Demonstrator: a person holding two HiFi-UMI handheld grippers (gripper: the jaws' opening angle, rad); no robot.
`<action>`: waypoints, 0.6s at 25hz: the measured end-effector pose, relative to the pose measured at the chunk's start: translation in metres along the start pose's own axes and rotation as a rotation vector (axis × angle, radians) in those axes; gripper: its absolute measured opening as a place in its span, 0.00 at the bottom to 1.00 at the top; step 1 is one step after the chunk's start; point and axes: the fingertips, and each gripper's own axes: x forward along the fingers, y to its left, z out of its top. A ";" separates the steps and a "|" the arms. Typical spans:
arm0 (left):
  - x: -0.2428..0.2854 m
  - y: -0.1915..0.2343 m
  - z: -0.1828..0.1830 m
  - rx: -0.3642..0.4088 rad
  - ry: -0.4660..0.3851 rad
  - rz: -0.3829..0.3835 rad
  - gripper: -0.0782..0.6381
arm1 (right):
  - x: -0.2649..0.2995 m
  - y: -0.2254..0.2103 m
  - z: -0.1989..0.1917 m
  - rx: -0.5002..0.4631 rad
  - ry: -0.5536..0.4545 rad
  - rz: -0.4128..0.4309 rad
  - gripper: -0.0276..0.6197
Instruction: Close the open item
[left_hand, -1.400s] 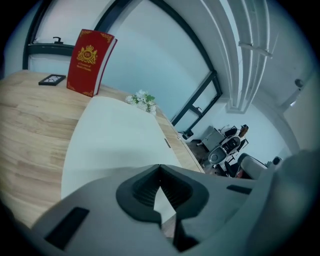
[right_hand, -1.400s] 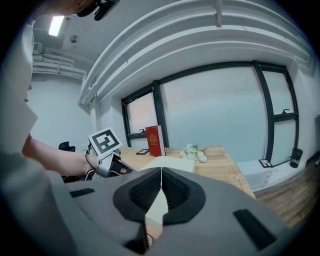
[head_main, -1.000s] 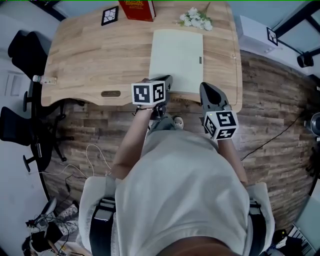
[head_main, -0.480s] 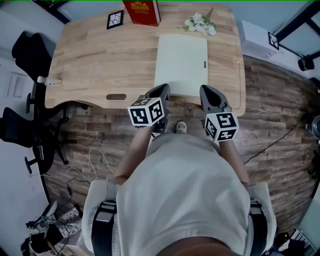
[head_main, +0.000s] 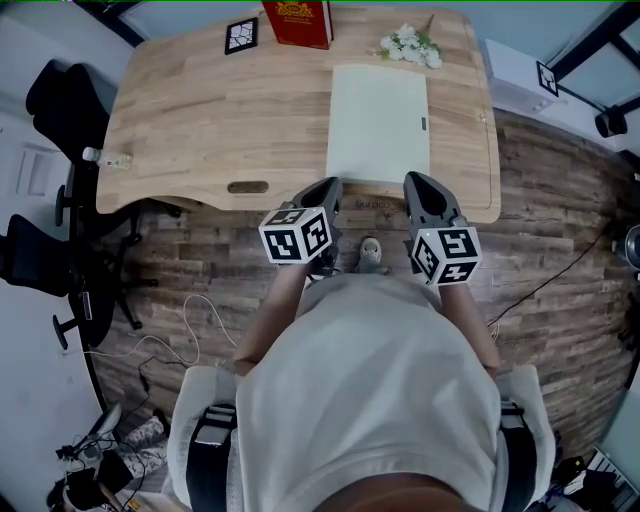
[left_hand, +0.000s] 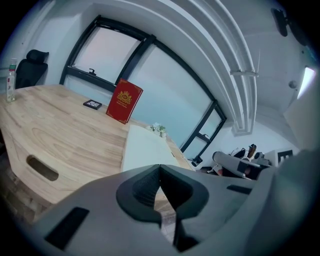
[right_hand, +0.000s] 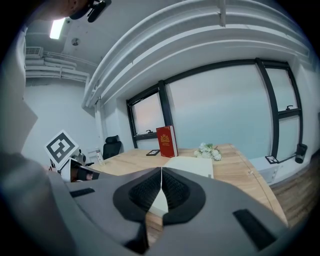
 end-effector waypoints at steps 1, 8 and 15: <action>-0.004 0.002 -0.001 -0.003 0.000 0.003 0.14 | -0.002 0.004 -0.001 0.002 0.002 -0.001 0.07; -0.034 0.008 -0.012 -0.013 0.006 -0.002 0.14 | -0.016 0.029 -0.008 0.018 0.014 -0.008 0.07; -0.060 0.011 -0.018 -0.009 0.000 -0.003 0.14 | -0.026 0.049 -0.010 0.023 0.010 -0.007 0.07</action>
